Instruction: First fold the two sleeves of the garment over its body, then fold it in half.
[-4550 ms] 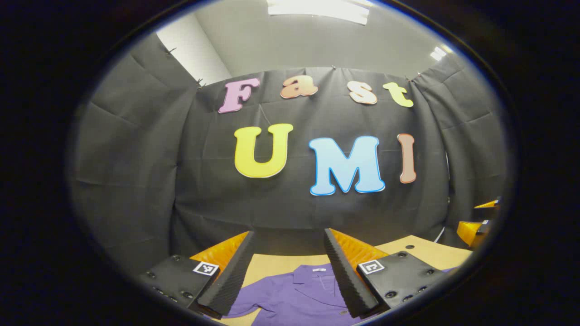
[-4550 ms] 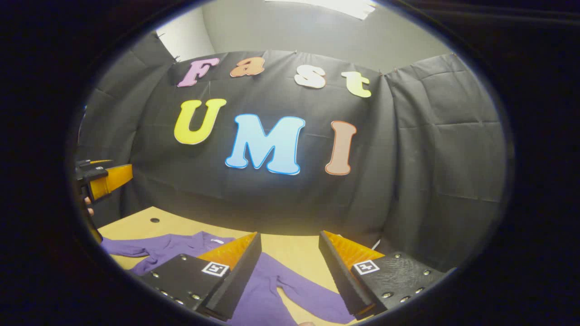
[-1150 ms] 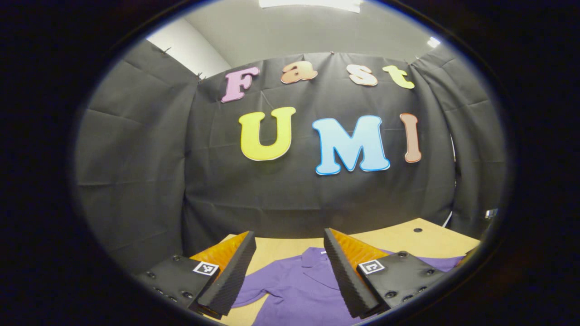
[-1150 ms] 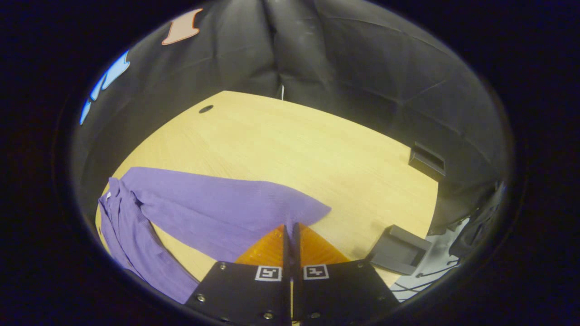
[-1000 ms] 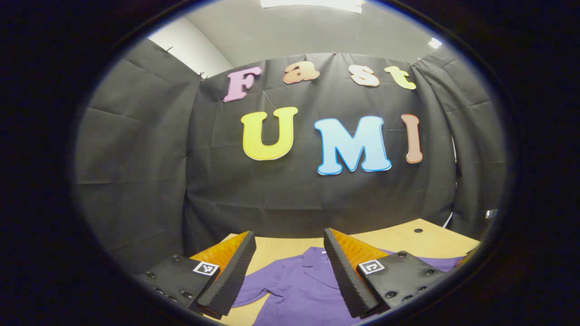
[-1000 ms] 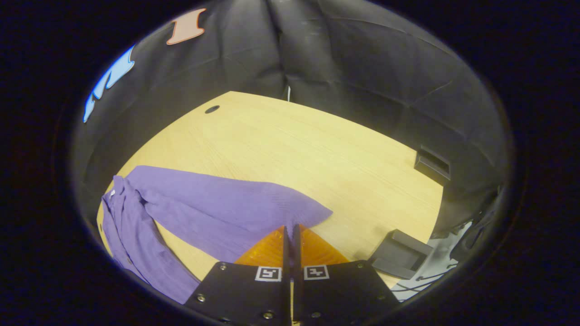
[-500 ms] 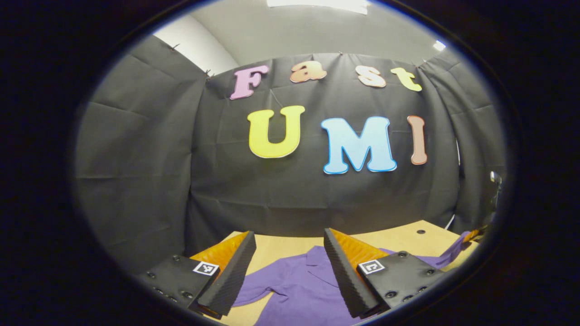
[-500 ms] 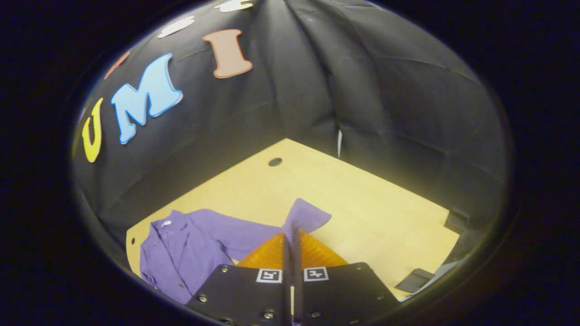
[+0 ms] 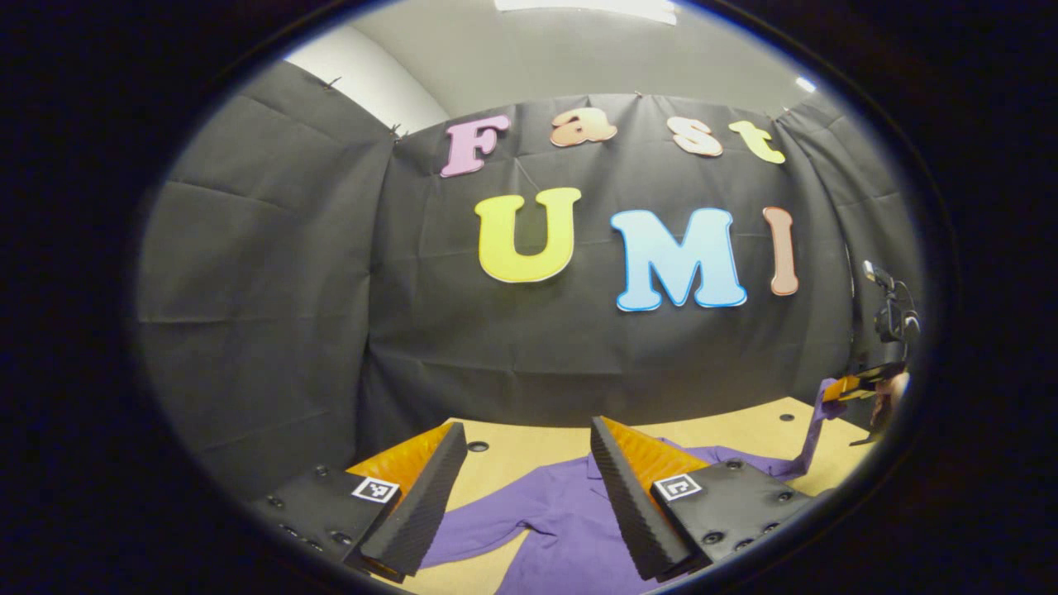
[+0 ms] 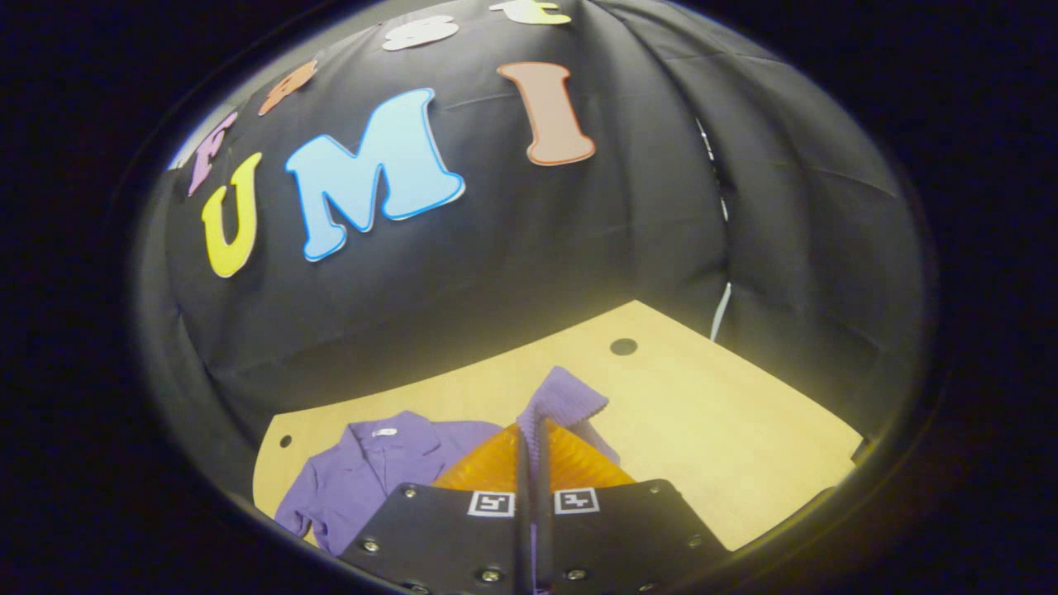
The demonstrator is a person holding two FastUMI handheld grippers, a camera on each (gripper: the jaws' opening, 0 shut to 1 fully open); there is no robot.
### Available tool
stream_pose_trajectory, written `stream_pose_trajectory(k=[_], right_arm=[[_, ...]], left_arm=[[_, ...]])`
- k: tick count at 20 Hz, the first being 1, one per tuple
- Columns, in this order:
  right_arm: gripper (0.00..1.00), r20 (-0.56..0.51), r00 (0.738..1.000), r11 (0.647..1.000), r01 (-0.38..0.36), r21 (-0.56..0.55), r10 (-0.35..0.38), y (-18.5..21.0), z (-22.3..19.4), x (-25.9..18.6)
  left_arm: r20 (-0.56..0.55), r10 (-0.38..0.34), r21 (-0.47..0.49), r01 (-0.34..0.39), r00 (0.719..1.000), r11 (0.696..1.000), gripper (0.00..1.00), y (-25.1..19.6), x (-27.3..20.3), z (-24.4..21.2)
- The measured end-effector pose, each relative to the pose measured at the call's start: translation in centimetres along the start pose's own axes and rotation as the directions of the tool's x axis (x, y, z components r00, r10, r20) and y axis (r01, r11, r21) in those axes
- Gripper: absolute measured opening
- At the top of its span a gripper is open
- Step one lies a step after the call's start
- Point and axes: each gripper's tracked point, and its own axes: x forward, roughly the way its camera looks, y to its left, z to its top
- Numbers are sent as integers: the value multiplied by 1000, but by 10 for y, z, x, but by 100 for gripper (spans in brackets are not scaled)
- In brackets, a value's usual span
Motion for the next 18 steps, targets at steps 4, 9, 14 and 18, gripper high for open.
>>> stream_pose_trajectory(k=[4,9,14,18], right_arm=[[3,-4,997,994,-80,-69,80,58,2,15],[3,-28,983,966,-184,-184,182,134,-9,27],[3,-117,951,901,-310,-303,287,213,-53,37],[3,-201,915,831,-403,-383,351,272,-96,42]], left_arm=[[-8,20,-8,-20,1000,1000,94,23,-6,-4],[-17,41,-18,-41,999,999,94,49,-14,-7],[-40,78,-14,-79,996,997,94,79,-23,-19],[-53,129,-6,-130,990,991,94,111,-34,-25]])
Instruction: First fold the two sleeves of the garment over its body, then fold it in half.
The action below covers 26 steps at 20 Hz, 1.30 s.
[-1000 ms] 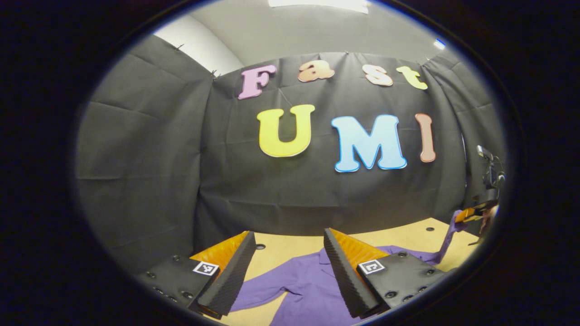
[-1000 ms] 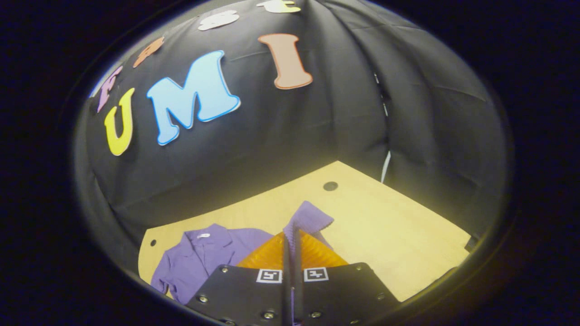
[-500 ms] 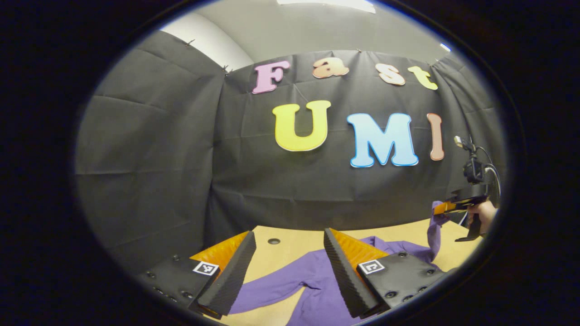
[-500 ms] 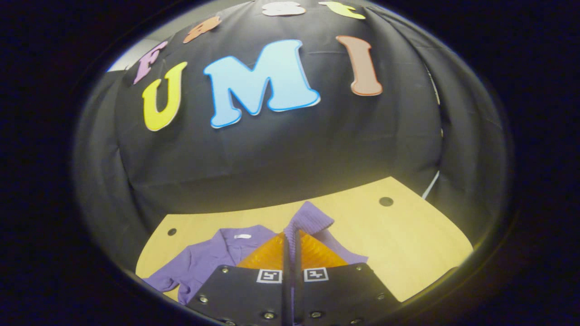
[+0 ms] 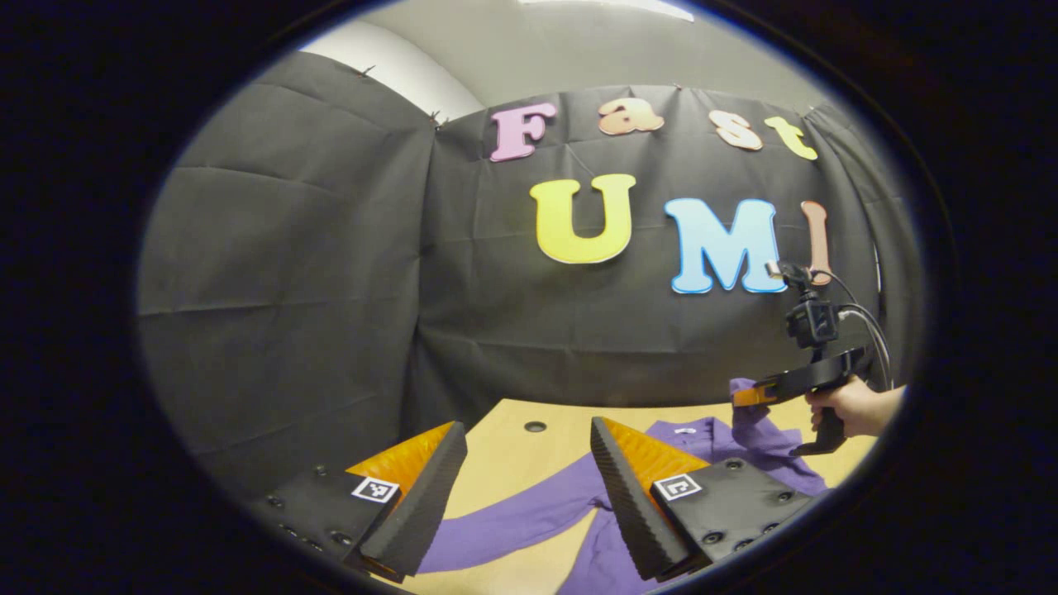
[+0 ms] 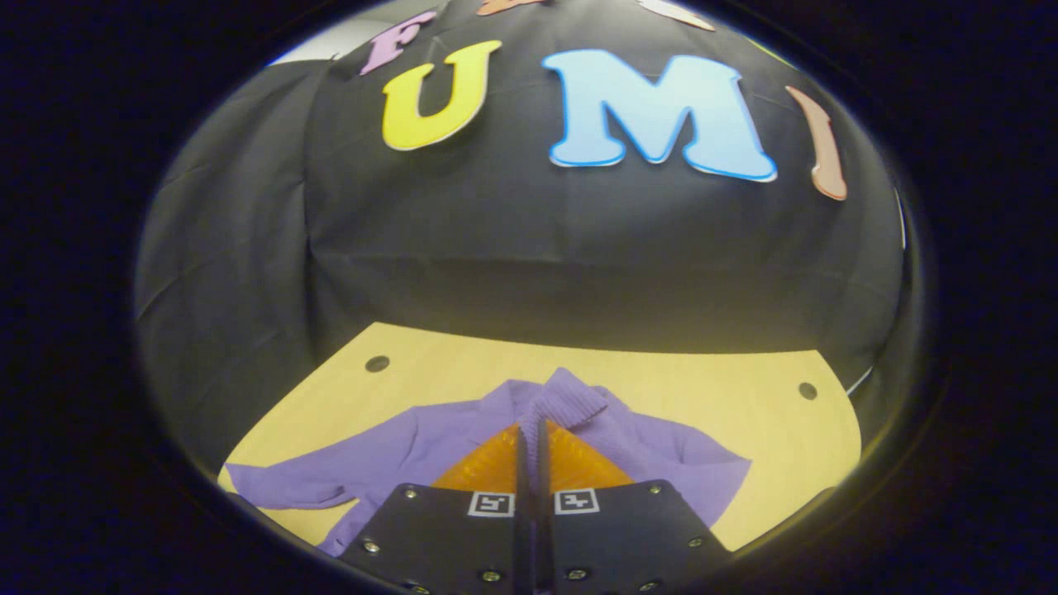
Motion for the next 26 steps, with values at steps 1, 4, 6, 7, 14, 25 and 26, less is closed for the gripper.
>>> stream_pose_trajectory(k=[1,4,6,7,14,25,26], right_arm=[[3,-17,1000,1000,-21,-19,21,14,-4,8],[3,-74,995,995,-65,-76,59,47,-21,31],[3,-113,992,989,-71,-127,57,58,-36,44],[3,-128,991,986,-68,-150,49,62,-43,49],[15,-152,988,973,-51,-225,17,72,-59,54],[78,7,999,980,-32,-196,34,79,-13,6],[78,29,999,981,-30,-190,36,78,-7,-3]], left_arm=[[-6,16,1,-16,1000,1000,94,8,-1,-2],[-23,62,-3,-62,998,998,94,29,-7,-9],[-33,88,-5,-88,996,996,94,42,-12,-14],[-36,100,-6,-100,994,995,94,48,-14,-15],[-51,156,-19,-157,986,987,94,73,-24,-23],[-83,191,-45,-195,978,980,94,82,-24,-47],[-97,207,-50,-212,974,976,94,90,-23,-56]])
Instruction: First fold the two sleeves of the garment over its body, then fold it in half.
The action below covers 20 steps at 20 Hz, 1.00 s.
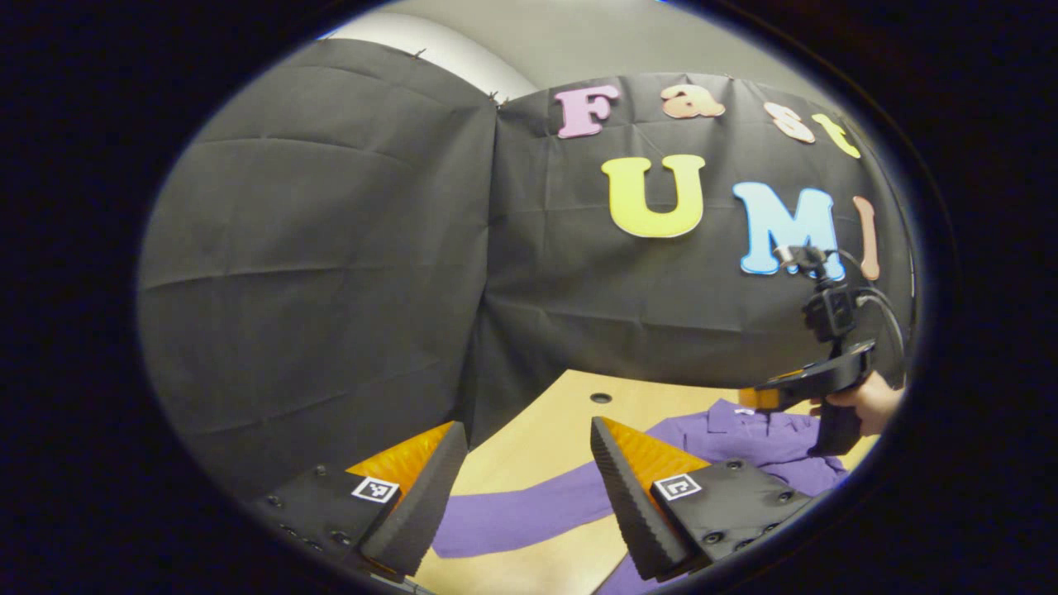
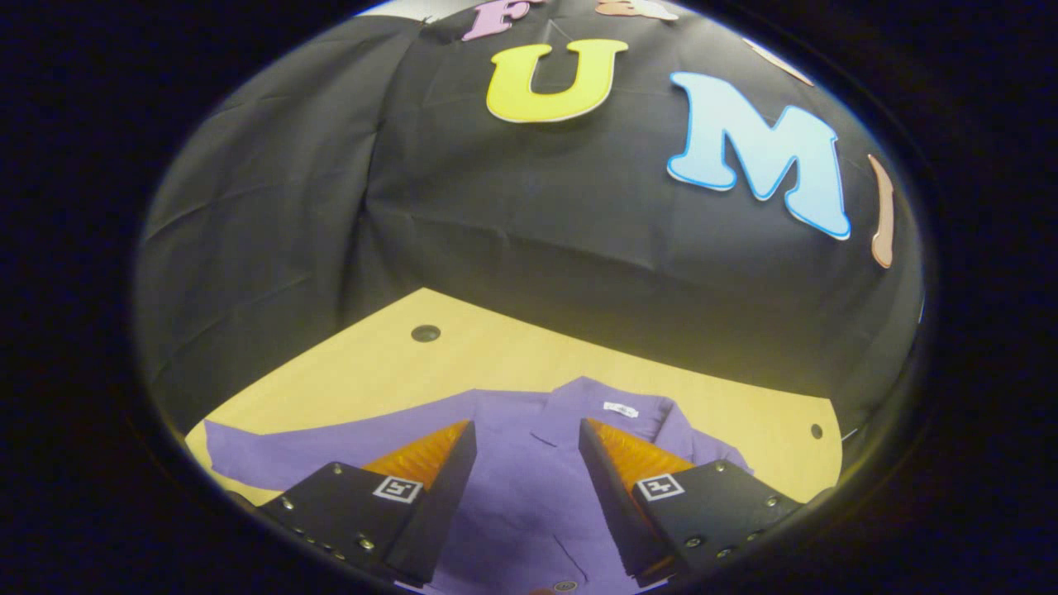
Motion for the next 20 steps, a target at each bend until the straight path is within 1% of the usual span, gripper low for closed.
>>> stream_pose_trajectory(k=[6,9,10,11,13,16,17,18,19,20], right_arm=[[79,107,994,999,11,33,-15,-5,26,-56],[78,162,986,998,44,44,-50,-15,34,-80],[78,177,982,997,58,44,-65,-19,36,-88],[78,185,980,997,68,46,-76,-22,37,-96],[78,185,979,995,81,52,-89,-25,30,-110],[78,163,982,994,87,60,-95,-28,17,-128],[78,153,983,994,89,60,-97,-30,11,-132],[78,143,985,994,93,61,-101,-32,7,-137],[78,137,985,993,97,66,-105,-35,4,-141],[78,137,984,992,103,73,-112,-39,4,-146]], left_arm=[[-92,111,-23,-114,990,993,94,45,20,-48],[-162,147,-49,-156,976,986,94,62,26,-81],[-184,162,-49,-173,970,984,94,68,28,-92],[-207,173,-46,-186,963,981,96,71,31,-102],[-255,197,-48,-215,947,975,94,79,35,-122],[-335,224,-98,-271,915,958,94,93,38,-152],[-358,233,-111,-289,904,951,96,97,39,-162],[-379,242,-113,-303,893,946,94,102,41,-173],[-395,248,-105,-311,885,944,97,104,42,-182],[-407,252,-97,-316,878,944,94,104,43,-186]])
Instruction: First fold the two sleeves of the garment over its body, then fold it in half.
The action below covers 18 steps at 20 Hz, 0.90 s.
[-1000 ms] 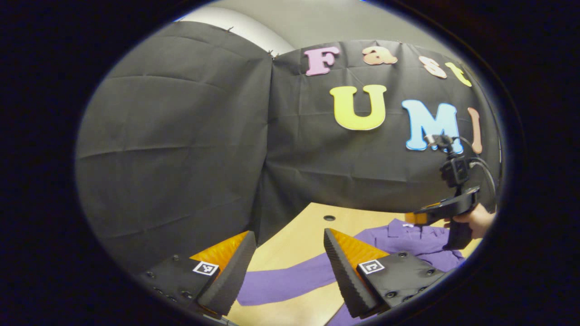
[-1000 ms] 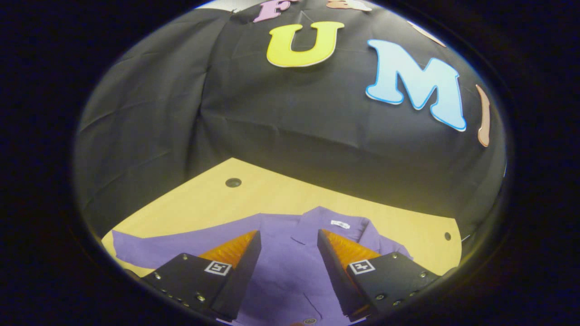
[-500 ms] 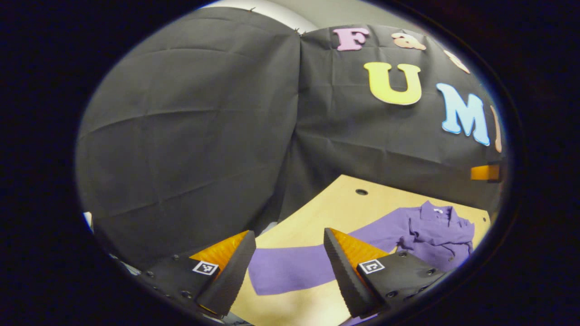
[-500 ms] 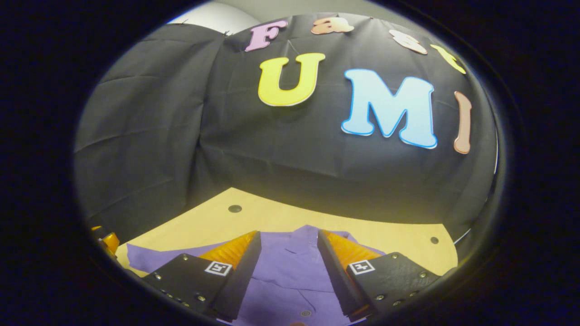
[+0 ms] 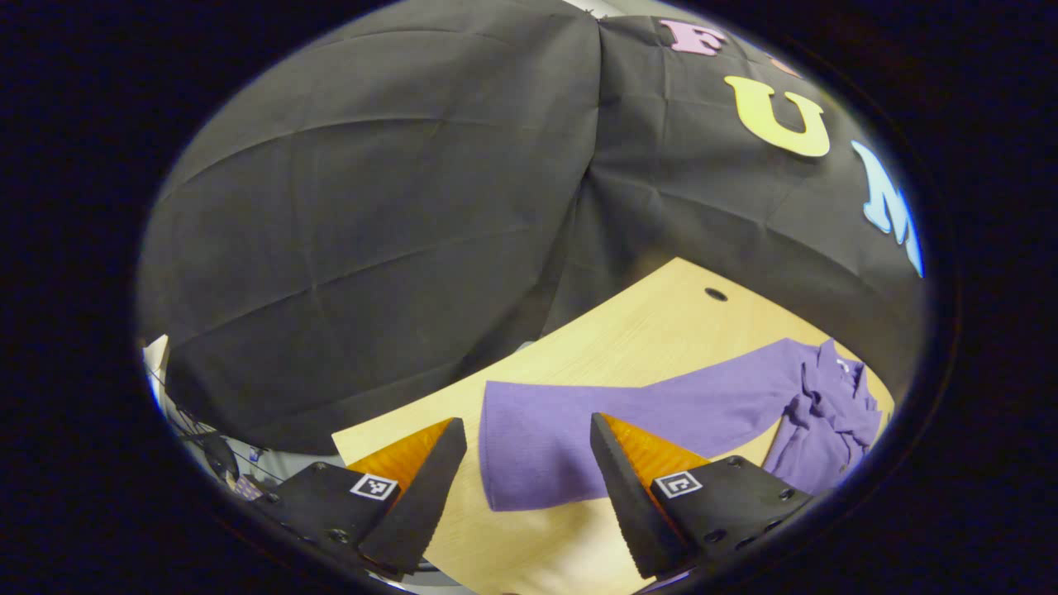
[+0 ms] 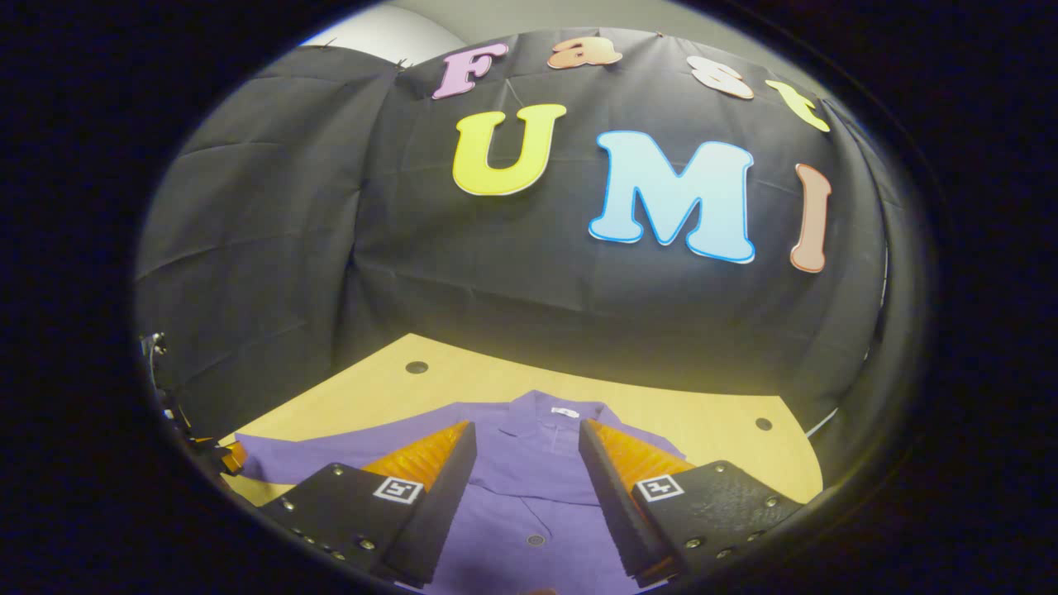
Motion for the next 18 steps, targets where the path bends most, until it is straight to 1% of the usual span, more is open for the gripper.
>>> stream_pose_trajectory(k=[1,4,5,6,7,8,10,11,12,13,16,17,18], right_arm=[[78,2,1000,1000,6,9,-6,-4,1,-5],[78,15,999,999,30,24,-30,-21,7,-20],[78,17,999,999,37,31,-37,-26,9,-24],[78,14,999,998,44,40,-44,-32,8,-27],[78,9,999,997,50,51,-50,-38,8,-30],[78,2,998,997,56,59,-57,-44,7,-31],[78,-7,998,995,70,67,-70,-54,6,-34],[78,-9,998,995,70,67,-69,-57,6,-35],[78,-15,998,996,68,65,-67,-58,3,-34],[78,-20,998,996,63,64,-62,-60,1,-35],[78,-36,998,996,47,73,-44,-62,-5,-33],[78,-40,998,996,44,79,-41,-64,-6,-33],[78,-45,998,995,44,87,-40,-67,-8,-32]], left_arm=[[-13,-1,2,1,1000,1000,100,-1,5,-5],[-72,1,-10,-2,997,1000,100,3,18,-23],[-87,4,-13,-5,996,1000,95,4,21,-28],[-103,6,-21,-8,995,1000,98,3,23,-34],[-125,18,-33,-23,992,999,98,2,23,-40],[-114,20,-19,-22,993,1000,97,2,24,-40],[-109,22,-19,-24,994,1000,95,-1,25,-41],[-106,16,-19,-18,994,1000,95,-4,25,-40],[-105,20,-13,-21,994,1000,98,-2,26,-41],[-107,28,-8,-29,994,1000,98,-1,27,-40],[-86,70,-41,-74,994,996,67,10,31,-38],[-84,77,-64,-82,994,995,54,14,32,-38],[-82,67,-94,-74,994,993,42,15,30,-36]])
